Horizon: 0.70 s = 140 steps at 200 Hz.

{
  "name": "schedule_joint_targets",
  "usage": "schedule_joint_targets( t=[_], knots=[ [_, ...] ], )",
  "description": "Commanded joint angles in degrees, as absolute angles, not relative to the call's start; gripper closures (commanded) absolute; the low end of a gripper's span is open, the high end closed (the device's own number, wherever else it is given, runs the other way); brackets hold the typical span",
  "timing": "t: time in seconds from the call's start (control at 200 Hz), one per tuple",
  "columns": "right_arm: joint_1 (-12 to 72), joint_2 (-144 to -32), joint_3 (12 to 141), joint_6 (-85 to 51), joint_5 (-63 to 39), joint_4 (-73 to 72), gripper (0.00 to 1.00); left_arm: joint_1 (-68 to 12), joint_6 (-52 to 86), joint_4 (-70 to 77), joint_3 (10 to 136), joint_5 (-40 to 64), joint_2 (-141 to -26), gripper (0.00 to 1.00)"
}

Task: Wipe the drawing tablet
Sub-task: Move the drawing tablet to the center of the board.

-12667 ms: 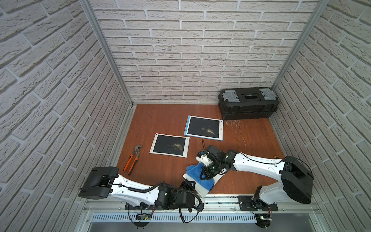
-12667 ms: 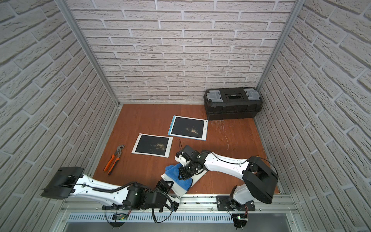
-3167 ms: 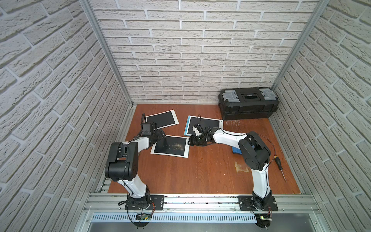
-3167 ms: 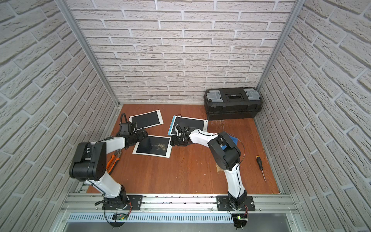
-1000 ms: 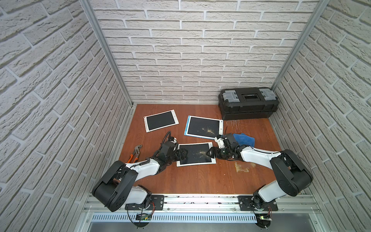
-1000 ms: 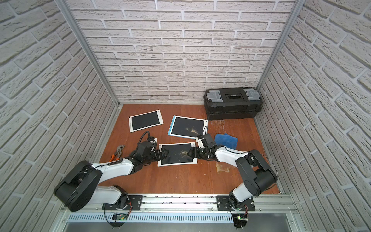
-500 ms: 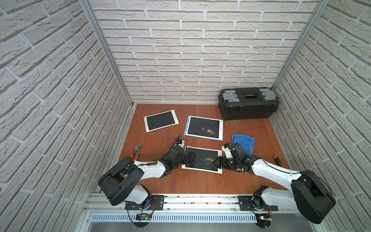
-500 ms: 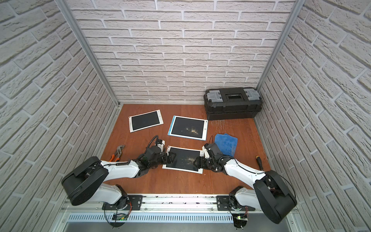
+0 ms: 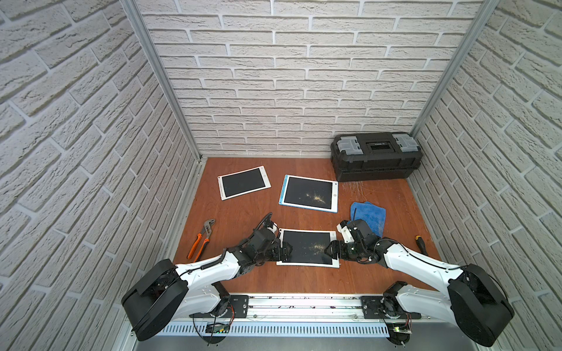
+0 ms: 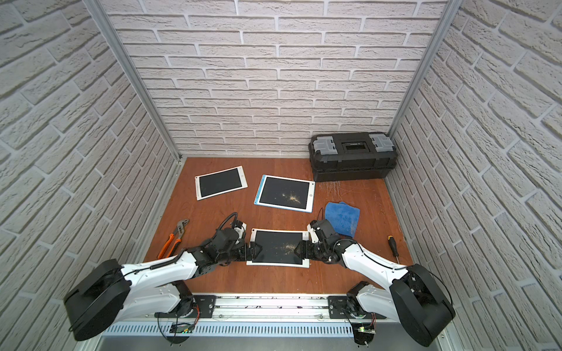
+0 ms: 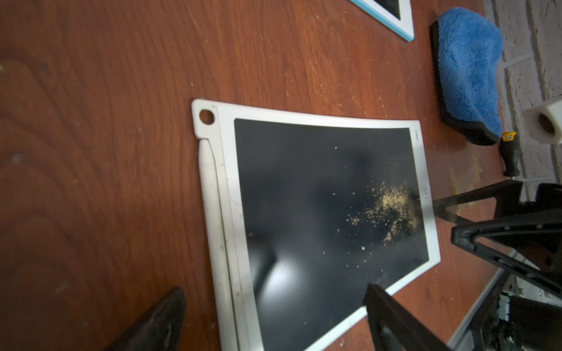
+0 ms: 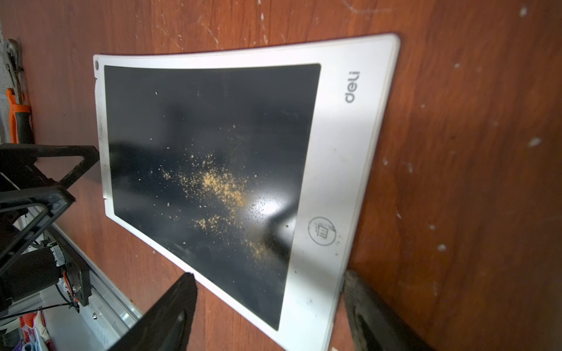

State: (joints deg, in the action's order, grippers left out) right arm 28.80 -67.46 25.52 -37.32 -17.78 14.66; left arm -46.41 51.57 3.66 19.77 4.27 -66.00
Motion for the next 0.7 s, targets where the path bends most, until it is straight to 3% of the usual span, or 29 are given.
schedule_joint_targets(
  t=[0.0,0.215,0.26,0.3,0.34,0.5,0.695],
  knots=[
    [29.23,-67.77,27.05,-37.06,-13.62,22.57,0.23,-46.0,52.15,-11.28,18.32,2.17,-64.03,0.06],
    [18.85,-57.76,38.85,-33.14,-5.89,38.32,0.19,-45.68,54.61,-16.75,16.42,0.54,-49.45,0.05],
    [16.21,-57.31,41.66,-32.7,-3.01,40.83,0.16,-45.53,54.85,-17.48,16.18,0.43,-46.84,0.05],
    [14.37,-57.75,44.12,-32.82,0.63,42.95,0.06,-45.37,54.9,-17.69,16.3,0.24,-45.02,0.05],
    [13.09,-58.93,46.26,-32.59,3.86,44.43,0.02,-45.18,55.0,-17.75,16.64,0.05,-43.88,0.05],
    [6.18,-68.04,52.12,-31.96,6.94,45.3,0.01,-44.83,54.1,-16.96,18.86,-0.85,-43.72,0.05],
    [0.04,-81.85,58.43,-32.78,7.03,45.99,0.03,-43.74,48.4,-15.25,24.99,-0.46,-52.49,0.04]
  ],
)
